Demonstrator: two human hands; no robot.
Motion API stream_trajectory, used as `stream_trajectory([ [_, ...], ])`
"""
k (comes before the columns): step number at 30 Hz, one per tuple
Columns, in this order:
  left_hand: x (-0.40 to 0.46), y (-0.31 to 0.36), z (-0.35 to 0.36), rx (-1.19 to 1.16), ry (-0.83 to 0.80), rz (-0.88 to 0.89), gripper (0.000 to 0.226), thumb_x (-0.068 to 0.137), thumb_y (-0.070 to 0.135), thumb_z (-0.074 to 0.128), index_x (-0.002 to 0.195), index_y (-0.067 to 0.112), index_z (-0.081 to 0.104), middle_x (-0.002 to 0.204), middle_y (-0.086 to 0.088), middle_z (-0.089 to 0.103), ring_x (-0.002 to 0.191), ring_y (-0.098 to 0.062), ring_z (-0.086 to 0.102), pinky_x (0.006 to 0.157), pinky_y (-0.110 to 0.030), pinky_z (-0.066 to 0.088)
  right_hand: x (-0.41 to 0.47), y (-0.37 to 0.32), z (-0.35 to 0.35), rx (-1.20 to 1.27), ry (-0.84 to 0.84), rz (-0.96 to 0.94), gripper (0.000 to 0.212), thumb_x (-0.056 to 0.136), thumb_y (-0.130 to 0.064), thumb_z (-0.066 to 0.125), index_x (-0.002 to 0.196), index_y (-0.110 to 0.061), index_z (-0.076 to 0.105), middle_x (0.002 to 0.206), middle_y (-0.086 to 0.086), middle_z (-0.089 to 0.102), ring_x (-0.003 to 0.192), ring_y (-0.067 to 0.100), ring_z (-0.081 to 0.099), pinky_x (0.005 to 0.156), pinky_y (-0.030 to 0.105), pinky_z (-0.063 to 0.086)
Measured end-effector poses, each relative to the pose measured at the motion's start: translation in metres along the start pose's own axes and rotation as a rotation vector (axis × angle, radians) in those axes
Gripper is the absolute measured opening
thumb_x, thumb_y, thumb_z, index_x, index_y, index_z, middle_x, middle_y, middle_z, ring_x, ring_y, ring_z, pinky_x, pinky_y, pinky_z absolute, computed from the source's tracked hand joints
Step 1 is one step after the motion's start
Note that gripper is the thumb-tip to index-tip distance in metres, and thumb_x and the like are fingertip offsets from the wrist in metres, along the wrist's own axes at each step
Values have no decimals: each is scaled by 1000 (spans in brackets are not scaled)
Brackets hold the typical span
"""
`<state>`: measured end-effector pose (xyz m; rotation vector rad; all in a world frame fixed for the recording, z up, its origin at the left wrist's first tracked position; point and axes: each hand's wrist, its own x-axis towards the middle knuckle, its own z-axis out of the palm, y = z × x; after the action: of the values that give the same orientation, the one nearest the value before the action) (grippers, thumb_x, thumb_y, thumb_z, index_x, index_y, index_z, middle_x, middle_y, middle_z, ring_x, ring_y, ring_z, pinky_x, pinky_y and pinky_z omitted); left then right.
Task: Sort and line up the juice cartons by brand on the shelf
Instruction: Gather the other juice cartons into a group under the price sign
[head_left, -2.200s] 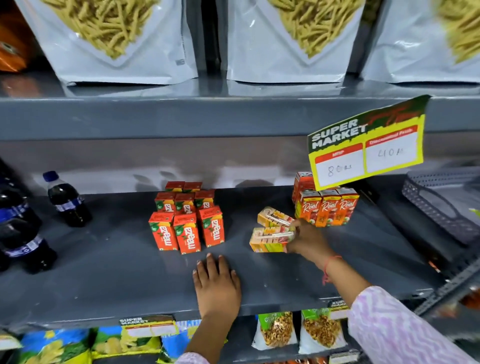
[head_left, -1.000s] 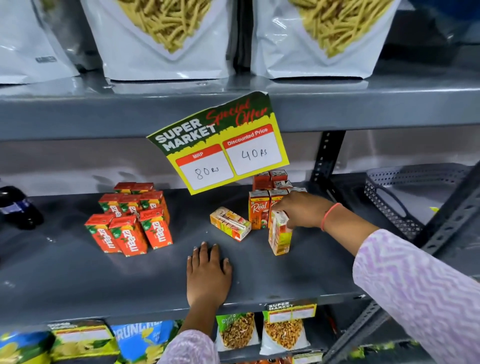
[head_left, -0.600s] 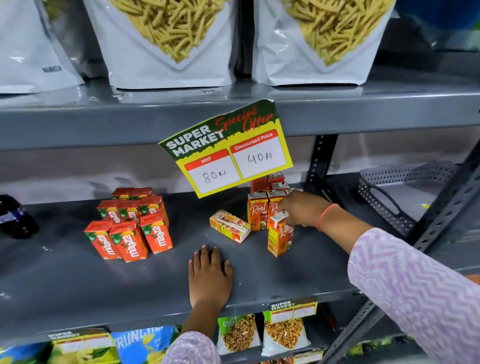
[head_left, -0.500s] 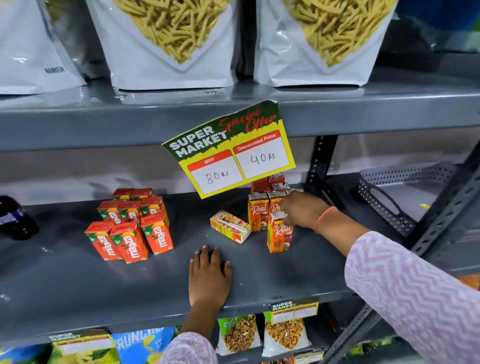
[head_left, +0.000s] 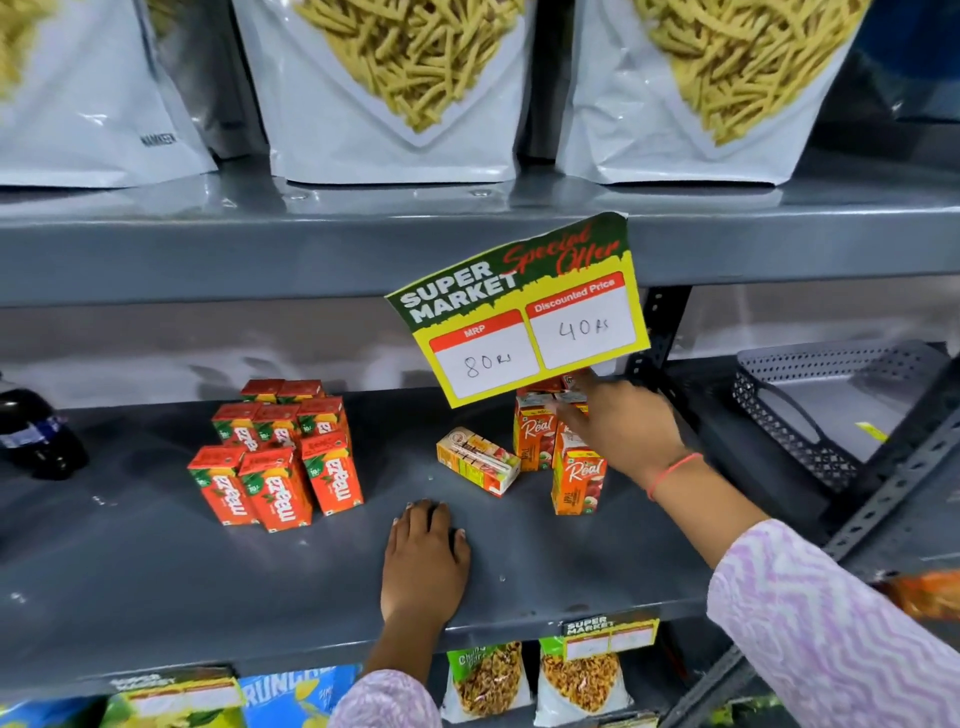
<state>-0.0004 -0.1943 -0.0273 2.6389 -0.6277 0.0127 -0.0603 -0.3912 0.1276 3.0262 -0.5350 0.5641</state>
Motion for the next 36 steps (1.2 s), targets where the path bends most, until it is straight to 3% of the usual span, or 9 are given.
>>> stream_trajectory([
  [2,0,1,0,0,6,5,45,96,35,31,137,18,36,146,-4,35,137,-22,27,118,-33,15,-3,-24,9,99,27,-24,37,91,-42,46,113,-14,53,87,18,71,80,38,67,53,31,39],
  [6,0,0,-1,5,9,10,46,95,35,32,137,17,35,146,-4,34,137,-22,27,118,-32,13,-4,-67,55,137,-382,2,32,92,-26,46,114,-5,55,112,20,64,104,38,61,82,41,51],
  [12,1,-3,2,-38,27,21,43,94,33,36,134,19,39,143,-3,38,134,-23,31,118,-34,16,-7,-87,103,13,-400,170,44,92,-15,45,131,2,36,138,21,37,107,35,59,81,39,53],
  [16,2,-3,3,-32,28,27,42,94,35,36,133,20,39,142,-3,38,134,-23,31,118,-34,18,-10,-82,108,73,-346,219,42,90,-23,52,126,-1,42,134,18,37,107,32,58,83,37,53],
  [21,2,-4,2,-44,31,24,43,92,25,41,133,15,40,142,-6,40,133,-24,33,117,-33,21,-30,-84,97,165,-361,279,62,80,-33,64,127,-2,38,136,19,37,111,33,54,87,35,51],
  [27,1,-4,1,-59,23,6,47,93,16,38,139,9,35,147,-11,37,137,-25,32,119,-35,19,-85,-73,81,208,-448,315,62,75,-35,62,126,-8,39,130,11,43,116,30,50,87,36,50],
  [32,0,-3,0,-86,22,-19,46,91,15,43,136,8,39,148,-11,37,137,-26,32,119,-36,17,-122,-31,55,406,-601,395,42,70,-33,67,105,-19,49,111,7,65,104,30,63,78,33,51],
  [34,1,3,-1,-105,35,-64,46,89,14,46,135,7,41,147,-12,39,137,-28,33,119,-37,17,-125,-5,39,480,-608,427,32,66,-25,72,86,-25,47,96,2,63,92,24,64,68,30,48],
  [36,1,15,-1,-108,32,-100,46,88,14,48,132,6,43,145,-14,41,136,-30,32,117,-39,18,-121,20,24,462,-588,408,39,59,-17,76,76,-26,42,88,-1,60,78,17,58,58,27,42],
])
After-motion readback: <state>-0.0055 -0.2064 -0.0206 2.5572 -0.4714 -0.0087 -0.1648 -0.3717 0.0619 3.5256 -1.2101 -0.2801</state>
